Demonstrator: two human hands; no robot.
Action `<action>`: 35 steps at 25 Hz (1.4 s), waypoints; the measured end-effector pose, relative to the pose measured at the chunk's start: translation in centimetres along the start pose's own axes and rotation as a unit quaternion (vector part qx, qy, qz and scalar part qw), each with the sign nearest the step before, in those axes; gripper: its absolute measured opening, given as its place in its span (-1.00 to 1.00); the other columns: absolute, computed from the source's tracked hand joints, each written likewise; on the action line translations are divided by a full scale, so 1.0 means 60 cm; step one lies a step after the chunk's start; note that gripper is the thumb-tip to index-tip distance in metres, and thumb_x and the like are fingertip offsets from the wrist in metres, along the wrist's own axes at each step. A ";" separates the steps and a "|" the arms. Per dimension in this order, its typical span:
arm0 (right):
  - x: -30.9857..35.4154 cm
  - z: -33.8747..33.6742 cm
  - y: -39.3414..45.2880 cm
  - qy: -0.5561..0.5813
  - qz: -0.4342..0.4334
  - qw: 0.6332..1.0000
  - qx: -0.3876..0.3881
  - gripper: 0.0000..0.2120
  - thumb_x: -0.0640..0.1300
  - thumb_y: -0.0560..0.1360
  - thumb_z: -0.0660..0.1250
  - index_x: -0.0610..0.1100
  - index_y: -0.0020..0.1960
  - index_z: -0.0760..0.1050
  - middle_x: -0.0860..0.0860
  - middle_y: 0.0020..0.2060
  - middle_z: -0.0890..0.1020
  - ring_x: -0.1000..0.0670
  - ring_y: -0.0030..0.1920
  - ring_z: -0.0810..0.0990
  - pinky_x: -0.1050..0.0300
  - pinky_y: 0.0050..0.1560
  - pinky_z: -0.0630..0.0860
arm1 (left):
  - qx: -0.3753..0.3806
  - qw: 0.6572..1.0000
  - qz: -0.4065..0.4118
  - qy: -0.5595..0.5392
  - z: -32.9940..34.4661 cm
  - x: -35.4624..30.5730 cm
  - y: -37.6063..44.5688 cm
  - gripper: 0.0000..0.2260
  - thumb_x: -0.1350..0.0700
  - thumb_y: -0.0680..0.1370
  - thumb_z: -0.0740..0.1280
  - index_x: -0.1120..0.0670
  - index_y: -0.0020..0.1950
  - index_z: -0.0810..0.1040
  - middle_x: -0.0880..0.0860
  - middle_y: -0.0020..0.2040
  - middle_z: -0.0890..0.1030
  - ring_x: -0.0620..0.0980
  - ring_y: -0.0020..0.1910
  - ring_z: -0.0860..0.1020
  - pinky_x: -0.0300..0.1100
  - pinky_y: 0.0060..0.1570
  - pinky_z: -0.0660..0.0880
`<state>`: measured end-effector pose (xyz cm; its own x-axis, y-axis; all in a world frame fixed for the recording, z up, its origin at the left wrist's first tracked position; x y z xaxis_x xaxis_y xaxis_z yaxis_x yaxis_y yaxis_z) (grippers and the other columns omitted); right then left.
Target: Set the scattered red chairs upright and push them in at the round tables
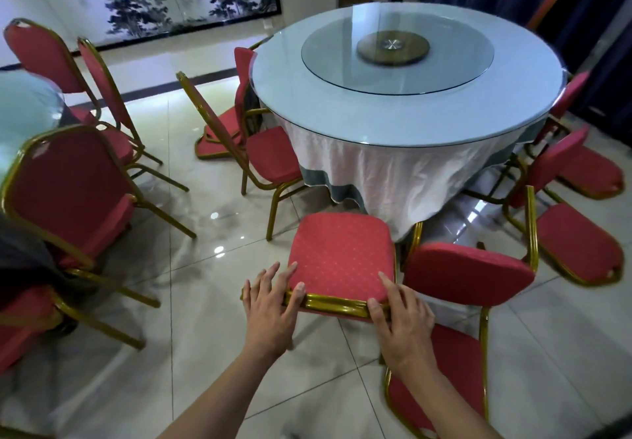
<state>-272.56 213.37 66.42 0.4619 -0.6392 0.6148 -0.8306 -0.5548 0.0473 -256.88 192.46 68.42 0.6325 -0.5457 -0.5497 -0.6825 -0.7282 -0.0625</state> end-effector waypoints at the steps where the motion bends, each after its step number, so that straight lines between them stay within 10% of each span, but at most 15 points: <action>1: 0.005 0.000 0.002 -0.002 0.005 1.000 -0.006 -0.36 0.44 0.58 -0.12 0.20 0.51 0.33 0.04 0.26 0.52 -0.08 0.30 0.47 -0.25 0.37 0.30 | -0.004 1.000 0.001 -0.007 -0.003 0.001 0.005 -0.29 -0.50 0.49 -0.27 -0.30 0.54 0.23 -0.08 0.59 0.20 -0.05 0.61 0.00 0.02 0.56 -0.27; 35: 0.146 0.123 0.330 -0.027 0.126 0.992 -0.009 -0.34 0.46 0.57 -0.20 0.21 0.54 0.22 0.03 0.37 0.40 -0.06 0.38 0.39 -0.26 0.44 0.23 | 0.109 0.989 0.101 0.017 -0.062 0.049 0.490 -0.25 -0.53 0.47 -0.28 -0.29 0.54 0.25 -0.05 0.58 0.20 -0.02 0.60 0.04 0.07 0.53 -0.28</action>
<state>-282.64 192.86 66.94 0.2555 -0.7840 0.5657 -0.9267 -0.3654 -0.0879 -273.74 167.89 68.06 0.4841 -0.6880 -0.5407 -0.8571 -0.4972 -0.1347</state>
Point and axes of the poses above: each hand's wrist, its own y-axis towards the middle knuckle, its own z-axis out of the palm, x = y × z, the point moved 8 cm from there along y, towards the middle knuckle
